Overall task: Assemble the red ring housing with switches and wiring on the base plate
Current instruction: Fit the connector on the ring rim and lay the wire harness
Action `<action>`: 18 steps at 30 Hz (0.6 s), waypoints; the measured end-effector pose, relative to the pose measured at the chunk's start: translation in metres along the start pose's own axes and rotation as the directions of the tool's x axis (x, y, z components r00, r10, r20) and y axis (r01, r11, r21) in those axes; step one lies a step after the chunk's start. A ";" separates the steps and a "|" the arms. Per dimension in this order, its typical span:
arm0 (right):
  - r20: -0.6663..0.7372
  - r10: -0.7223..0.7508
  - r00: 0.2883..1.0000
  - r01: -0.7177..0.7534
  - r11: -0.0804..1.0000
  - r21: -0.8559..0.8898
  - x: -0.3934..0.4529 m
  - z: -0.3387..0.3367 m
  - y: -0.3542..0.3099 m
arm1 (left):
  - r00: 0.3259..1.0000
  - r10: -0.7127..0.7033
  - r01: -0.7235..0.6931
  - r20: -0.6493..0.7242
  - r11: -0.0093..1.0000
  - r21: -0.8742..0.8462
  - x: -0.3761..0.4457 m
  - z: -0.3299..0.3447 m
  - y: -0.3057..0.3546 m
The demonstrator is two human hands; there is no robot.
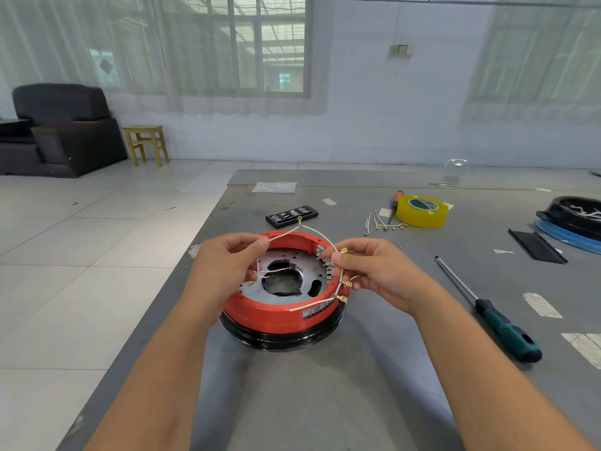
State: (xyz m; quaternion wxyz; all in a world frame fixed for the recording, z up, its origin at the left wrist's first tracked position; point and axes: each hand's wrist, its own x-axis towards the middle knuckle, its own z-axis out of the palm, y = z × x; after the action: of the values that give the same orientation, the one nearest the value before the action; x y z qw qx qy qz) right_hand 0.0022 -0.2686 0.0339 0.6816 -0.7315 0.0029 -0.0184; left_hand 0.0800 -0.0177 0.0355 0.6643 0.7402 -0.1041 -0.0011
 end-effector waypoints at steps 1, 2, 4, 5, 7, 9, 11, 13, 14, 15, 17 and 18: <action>-0.023 -0.003 1.000 0.003 1.000 0.012 0.000 0.000 0.000 | 0.999 -0.034 0.036 0.030 0.997 -0.061 -0.001 -0.001 0.001; -0.038 -0.002 0.999 0.003 1.000 0.031 0.000 -0.001 0.000 | 0.996 -0.058 0.064 0.065 0.993 -0.101 -0.001 -0.002 0.002; -0.046 0.005 0.999 -0.002 0.997 0.074 0.001 -0.001 0.001 | 0.988 -0.082 0.100 0.129 0.986 -0.136 -0.002 -0.004 0.003; -0.044 0.009 0.999 -0.005 0.996 0.093 0.001 -0.001 0.001 | 0.986 -0.088 0.109 0.143 0.983 -0.150 -0.002 -0.004 0.003; -0.037 0.016 0.999 -0.011 0.993 0.120 0.001 -0.001 0.000 | 0.987 -0.095 0.119 0.127 0.974 -0.194 -0.002 -0.005 0.003; -0.027 0.027 0.999 -0.022 0.989 0.146 0.002 -0.001 0.001 | 0.990 -0.107 0.125 0.088 0.965 -0.231 -0.001 -0.005 0.003; -0.014 0.038 0.999 -0.035 0.984 0.176 0.003 -0.003 0.002 | 0.991 -0.117 0.132 0.073 0.958 -0.256 0.000 -0.005 0.002; -0.005 0.046 0.999 -0.044 0.981 0.188 0.003 -0.003 0.003 | 0.989 -0.122 0.140 0.084 0.953 -0.267 0.001 -0.005 0.001; -0.003 0.046 0.999 -0.045 0.981 0.191 0.004 -0.003 0.003 | 0.988 -0.123 0.144 0.091 0.952 -0.270 0.002 -0.006 0.001; -0.007 0.044 0.999 -0.042 0.981 0.191 0.004 -0.002 0.003 | 0.988 -0.125 0.146 0.094 0.951 -0.272 0.002 -0.006 0.000; -0.038 0.030 0.999 -0.023 0.985 0.170 0.004 -0.002 0.002 | 0.987 -0.128 0.150 0.096 0.951 -0.272 0.002 -0.006 0.001; -0.060 0.020 0.998 -0.011 0.988 0.156 0.004 -0.003 0.002 | 0.987 -0.131 0.153 0.096 0.950 -0.272 0.002 -0.006 0.001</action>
State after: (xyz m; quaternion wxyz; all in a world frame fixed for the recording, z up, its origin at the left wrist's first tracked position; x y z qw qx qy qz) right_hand 0.0058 -0.2715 0.0318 0.7364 -0.6751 0.0279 -0.0355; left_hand 0.0823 -0.0120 0.0375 0.7555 0.6443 -0.0751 -0.0920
